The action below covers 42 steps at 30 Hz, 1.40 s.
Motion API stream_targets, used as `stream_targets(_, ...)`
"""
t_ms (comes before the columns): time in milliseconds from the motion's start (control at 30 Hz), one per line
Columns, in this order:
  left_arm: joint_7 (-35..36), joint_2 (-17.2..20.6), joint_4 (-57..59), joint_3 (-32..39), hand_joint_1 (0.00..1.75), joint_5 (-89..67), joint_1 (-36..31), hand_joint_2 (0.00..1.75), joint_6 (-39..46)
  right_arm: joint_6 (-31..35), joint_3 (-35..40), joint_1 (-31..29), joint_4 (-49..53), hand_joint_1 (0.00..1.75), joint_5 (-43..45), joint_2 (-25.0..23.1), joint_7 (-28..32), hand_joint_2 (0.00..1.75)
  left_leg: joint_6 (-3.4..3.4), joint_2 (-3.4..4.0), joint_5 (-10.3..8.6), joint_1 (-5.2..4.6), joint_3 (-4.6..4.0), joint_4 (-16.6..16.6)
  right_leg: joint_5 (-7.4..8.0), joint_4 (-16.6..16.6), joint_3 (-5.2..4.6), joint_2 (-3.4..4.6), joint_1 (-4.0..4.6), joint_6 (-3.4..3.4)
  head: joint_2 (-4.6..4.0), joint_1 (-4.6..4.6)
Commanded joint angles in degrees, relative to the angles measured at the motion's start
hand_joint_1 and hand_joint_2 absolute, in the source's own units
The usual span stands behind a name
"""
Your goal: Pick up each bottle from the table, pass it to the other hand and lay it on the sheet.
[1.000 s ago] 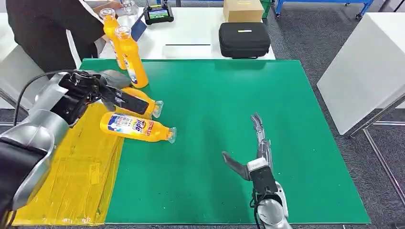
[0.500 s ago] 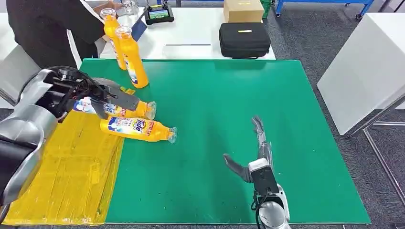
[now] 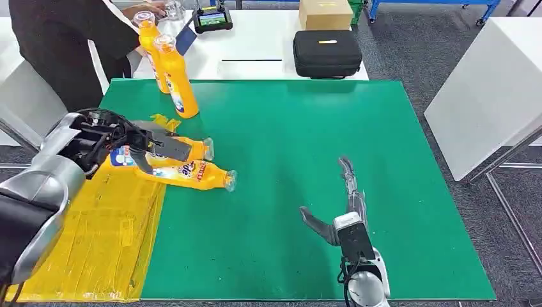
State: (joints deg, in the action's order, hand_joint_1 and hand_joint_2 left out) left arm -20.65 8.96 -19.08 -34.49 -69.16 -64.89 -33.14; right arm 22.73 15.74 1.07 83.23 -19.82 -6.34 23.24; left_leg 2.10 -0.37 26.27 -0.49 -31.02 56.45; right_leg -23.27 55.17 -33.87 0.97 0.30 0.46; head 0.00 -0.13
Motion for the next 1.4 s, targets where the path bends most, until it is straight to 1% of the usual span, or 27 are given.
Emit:
stream_targets(33,0.8,-0.75,3.19,-2.75,0.0,0.33,-0.86,1.75,-0.29,-0.39,-1.65,-0.45,-0.25,0.0,-0.43,-0.67,-0.37,1.75,-0.17,-0.02,0.1,0.02,0.19,0.01,-0.12,0.02,0.2,-0.13,0.01,0.05,0.0,0.0)
stream_targets(100,1.17,-0.75,3.2,-2.74,0.0,0.47,-0.43,1.75,0.19,-0.45,-1.55,-0.23,-0.19,0.0,-0.65,-0.65,-0.41,1.75,-0.1,-0.02,0.04,0.02,0.1,-0.02,-0.04,-0.03,0.11,-0.05,0.01,0.03,0.0,0.0)
stream_targets(167,1.43,-0.79,3.15,-2.87,0.0,0.41,-0.22,1.75,0.54,-0.5,-1.49,-0.18,-0.24,0.0,-0.74,-0.65,-0.45,1.75,-0.19,0.0,0.11,0.01,0.29,-0.04,-0.12,-0.03,0.29,-0.11,0.0,0.06,0.0,0.0)
stream_targets(233,2.27,-0.87,3.15,-2.91,0.0,0.47,0.13,1.75,1.31,-0.62,-1.37,-0.13,-0.45,0.0,-0.88,-0.61,-0.51,1.75,-0.18,-0.01,0.1,0.01,0.27,-0.04,-0.11,-0.03,0.27,-0.12,0.0,0.06,0.0,0.0)
stream_targets(267,3.18,-0.82,3.03,-3.01,0.0,0.4,0.46,1.75,2.45,-0.68,-1.33,-0.08,-0.74,0.0,-0.94,-0.61,-0.53,1.75,-0.1,-0.01,0.04,0.0,0.15,-0.05,-0.05,-0.03,0.15,-0.07,-0.01,0.03,0.0,-0.02)
stream_targets(333,4.2,-0.75,2.62,-3.46,0.0,0.04,0.99,1.75,5.21,-0.72,-1.39,0.09,-0.93,0.0,-1.06,-0.71,-0.52,1.75,-0.15,-0.01,0.07,0.0,0.24,-0.06,-0.09,-0.03,0.24,-0.09,-0.01,0.04,0.0,0.0)
stream_targets(367,5.0,-0.79,1.85,-3.18,0.0,0.32,1.43,1.75,9.96,-0.92,-1.55,0.44,-0.73,0.0,-1.4,-0.9,-0.53,1.75,-0.12,0.0,0.05,0.02,0.17,-0.05,-0.05,-0.05,0.17,-0.06,0.01,0.03,0.0,-0.02)
stream_targets(433,5.54,-1.05,1.91,-2.88,0.0,0.64,1.29,1.75,11.3,-0.99,-1.55,0.72,-0.55,0.0,-1.51,-0.99,-0.53,1.75,-0.12,-0.03,0.04,0.0,0.17,-0.05,-0.07,-0.04,0.17,-0.1,-0.01,0.04,0.0,0.0)
stream_targets(533,7.52,-1.37,-0.43,-0.62,0.0,2.54,1.14,1.75,23.75,-1.7,-1.99,1.96,0.86,0.0,-2.43,-1.22,-0.71,1.75,-0.14,-0.09,0.06,0.03,0.14,0.0,-0.09,-0.01,0.16,-0.17,0.02,0.04,0.0,0.0)
stream_targets(600,10.11,-1.65,-2.4,0.38,0.0,2.75,0.89,1.75,30.67,-2.23,-2.24,2.34,1.68,0.0,-3.04,-1.53,-1.18,1.75,-0.15,-0.09,0.09,0.02,0.14,0.03,-0.12,0.02,0.16,-0.17,0.02,0.04,0.0,-0.04)
stream_targets(700,10.37,-1.81,-2.92,0.36,0.0,2.69,0.65,1.75,30.42,-2.38,-2.27,2.32,1.88,0.0,-3.2,-1.64,-1.37,1.75,-0.14,-0.2,0.08,0.03,0.07,0.07,-0.12,0.04,0.13,-0.24,0.03,0.06,0.0,0.0)
stream_targets(767,10.34,-1.76,-2.87,0.35,0.0,2.69,0.83,1.75,30.42,-2.39,-2.28,2.31,1.87,0.0,-3.21,-1.64,-1.38,1.75,-0.1,-0.08,0.04,0.02,0.05,0.02,-0.05,0.0,0.08,-0.11,0.01,0.04,0.0,0.0)
stream_targets(833,10.33,-1.66,-2.79,0.35,0.0,2.69,0.97,1.75,30.4,-2.39,-2.3,2.29,1.85,0.0,-3.21,-1.64,-1.38,1.75,-0.18,-0.06,0.12,0.03,0.2,0.04,-0.13,0.03,0.22,-0.15,0.02,0.06,0.0,-0.02)
stream_targets(867,10.93,-1.54,-3.57,0.64,0.0,2.57,1.2,1.75,33.12,-2.47,-2.4,2.22,1.7,0.0,-3.28,-1.71,-1.43,1.75,-0.11,-0.08,0.03,0.02,0.06,0.01,-0.05,0.0,0.08,-0.12,0.01,0.03,0.0,0.0)
stream_targets(900,12.08,-2.16,-4.89,2.59,0.0,3.71,1.19,1.75,37.89,-2.6,-2.57,2.02,1.55,0.0,-3.4,-1.9,-1.55,1.75,-0.17,-0.05,0.08,0.03,0.14,0.03,-0.1,0.02,0.16,-0.14,0.03,0.04,0.0,0.0)
stream_targets(967,14.93,-3.85,-8.91,5.68,0.0,5.28,1.24,1.75,43.25,-2.94,-2.81,1.54,1.65,0.0,-3.76,-2.21,-2.3,1.75,-0.12,-0.11,0.04,0.03,0.01,0.05,-0.06,0.02,0.05,-0.17,0.02,0.03,0.0,-0.02)
stream_targets(1000,16.42,-4.33,-12.97,6.72,0.0,5.39,1.8,1.75,42.87,-3.17,-2.9,1.21,1.53,0.0,-3.99,-2.24,-2.77,1.75,-0.23,-0.15,0.15,0.04,0.16,0.12,-0.19,0.11,0.22,-0.28,0.03,0.07,0.0,0.0)
stream_targets(1033,16.93,-4.4,-16.37,7.49,0.0,5.39,2.61,1.75,42.2,-3.16,-2.96,1.09,1.43,0.0,-4.01,-2.17,-2.82,1.75,-0.12,-0.19,0.04,0.06,-0.05,0.09,-0.07,0.04,0.03,-0.25,0.05,0.03,0.0,-0.02)
stream_targets(1133,17.02,-4.92,-24.25,10.1,0.0,6.62,6.04,1.75,40.28,-3.09,-3.3,1.45,1.19,0.0,-4.04,-2.09,-2.82,1.75,-0.11,-0.28,0.02,0.01,0.02,0.02,-0.09,-0.01,0.09,-0.3,0.01,0.05,0.0,-0.02)
stream_targets(1167,16.04,-5.2,-26.0,10.94,0.0,7.7,7.31,1.75,40.21,-3.13,-3.38,1.61,1.18,0.0,-4.08,-2.07,-2.8,1.75,-0.15,-0.26,0.1,0.01,0.15,0.03,-0.15,0.01,0.21,-0.3,0.01,0.08,0.0,0.0)
stream_targets(1233,13.71,-6.18,-30.76,13.03,0.0,10.75,10.67,1.75,40.45,-3.27,-3.73,1.96,1.54,0.0,-4.28,-2.23,-2.63,1.75,-0.08,-0.17,0.02,-0.02,0.09,-0.06,-0.05,-0.05,0.13,-0.16,-0.03,0.05,0.0,-0.02)
stream_targets(1267,13.71,-6.24,-31.5,12.94,0.0,10.72,11.2,1.75,40.29,-3.32,-3.79,1.99,1.61,0.0,-4.34,-2.27,-2.6,1.75,-0.12,-0.14,0.06,-0.02,0.19,-0.08,-0.08,-0.08,0.23,-0.17,-0.02,0.07,0.0,-0.02)
stream_targets(1300,10.27,-7.85,-37.21,16.18,0.0,16.74,14.78,1.75,41.6,-3.47,-3.93,2.29,2.33,0.0,-4.6,-2.47,-2.3,1.75,-0.08,-0.11,0.04,-0.04,0.12,-0.06,-0.06,-0.04,0.14,-0.11,-0.05,0.05,0.0,-0.02)
stream_targets(1333,8.77,-8.85,-41.61,17.85,0.0,21.58,17.47,1.75,40.52,-3.75,-3.93,2.52,3.12,0.0,-4.33,-2.58,-1.65,1.75,-0.13,-0.13,0.1,-0.03,0.21,-0.04,-0.11,-0.04,0.24,-0.17,-0.04,0.07,0.0,-0.02)
stream_targets(1367,9.01,-8.83,-43.32,17.58,0.0,21.78,18.45,1.75,40.45,-3.71,-3.96,2.65,3.54,0.0,-4.32,-2.64,-1.64,1.75,-0.09,-0.16,0.04,-0.04,0.13,-0.08,-0.07,-0.08,0.17,-0.17,-0.05,0.06,0.0,0.0)
stream_targets(1400,3.97,-11.15,-50.27,21.04,0.0,34.54,23.24,1.75,37.56,-4.84,-3.66,2.86,5.13,0.0,-0.81,-2.74,1.33,1.75,-0.13,-0.16,0.09,-0.04,0.23,-0.08,-0.12,-0.08,0.26,-0.2,-0.05,0.07,0.0,0.0)
